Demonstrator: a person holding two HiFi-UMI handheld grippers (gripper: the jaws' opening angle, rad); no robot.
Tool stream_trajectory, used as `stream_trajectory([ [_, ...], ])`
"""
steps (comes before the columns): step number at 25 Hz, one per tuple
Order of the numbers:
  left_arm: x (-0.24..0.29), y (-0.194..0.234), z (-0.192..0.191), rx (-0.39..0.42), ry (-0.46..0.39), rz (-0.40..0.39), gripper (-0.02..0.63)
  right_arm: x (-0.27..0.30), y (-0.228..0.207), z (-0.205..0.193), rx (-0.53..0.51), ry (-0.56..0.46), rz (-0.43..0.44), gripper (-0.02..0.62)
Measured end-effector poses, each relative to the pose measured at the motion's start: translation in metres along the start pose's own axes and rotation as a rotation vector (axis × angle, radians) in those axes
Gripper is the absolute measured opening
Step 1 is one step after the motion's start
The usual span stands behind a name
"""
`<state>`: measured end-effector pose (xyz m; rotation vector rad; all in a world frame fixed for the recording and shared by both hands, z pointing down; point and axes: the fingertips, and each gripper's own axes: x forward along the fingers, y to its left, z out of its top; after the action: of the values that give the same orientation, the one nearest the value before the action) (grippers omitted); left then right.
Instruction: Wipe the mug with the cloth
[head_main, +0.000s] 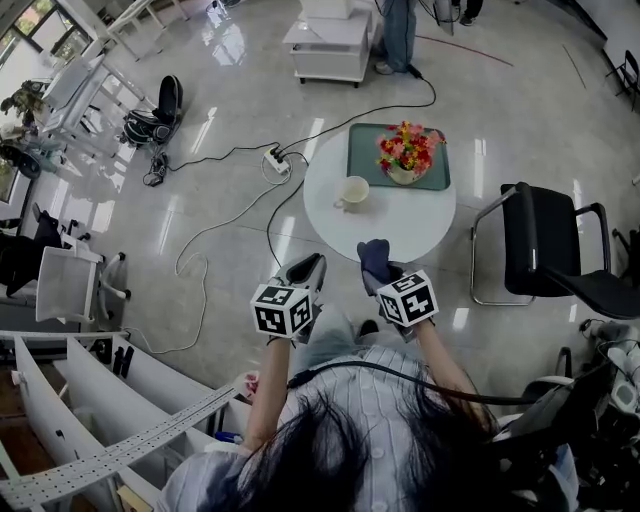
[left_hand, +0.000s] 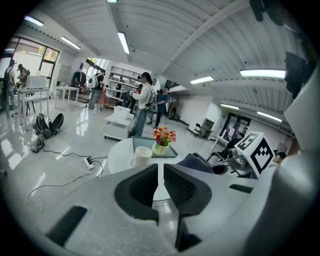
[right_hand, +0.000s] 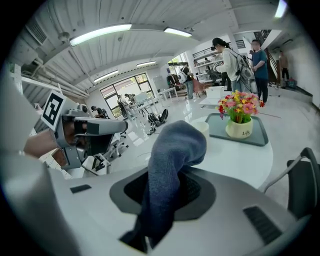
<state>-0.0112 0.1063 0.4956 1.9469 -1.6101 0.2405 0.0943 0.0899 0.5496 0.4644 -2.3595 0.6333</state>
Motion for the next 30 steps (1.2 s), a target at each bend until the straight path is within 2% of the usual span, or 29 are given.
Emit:
stream_trajectory([
  [4,0.010,0.009,0.004,0.022,0.023,-0.001,0.044,0.009,-0.008,0.003,0.011,0.011,-0.008,0.101],
  [9,0.029,0.043,0.016,0.049,0.048,0.004,0.044,0.033,-0.018,0.018,0.043,0.020,-0.020,0.101],
  [13,0.052,0.071,0.028,0.057,0.090,-0.033,0.044,0.054,-0.032,0.028,0.093,0.042,-0.058,0.101],
  [21,0.098,0.122,0.063,0.144,0.175,-0.153,0.044,0.097,-0.041,0.060,0.181,0.069,-0.134,0.101],
  [30,0.144,0.138,0.075,0.231,0.283,-0.315,0.044,0.143,-0.048,0.067,0.185,0.157,-0.198,0.101],
])
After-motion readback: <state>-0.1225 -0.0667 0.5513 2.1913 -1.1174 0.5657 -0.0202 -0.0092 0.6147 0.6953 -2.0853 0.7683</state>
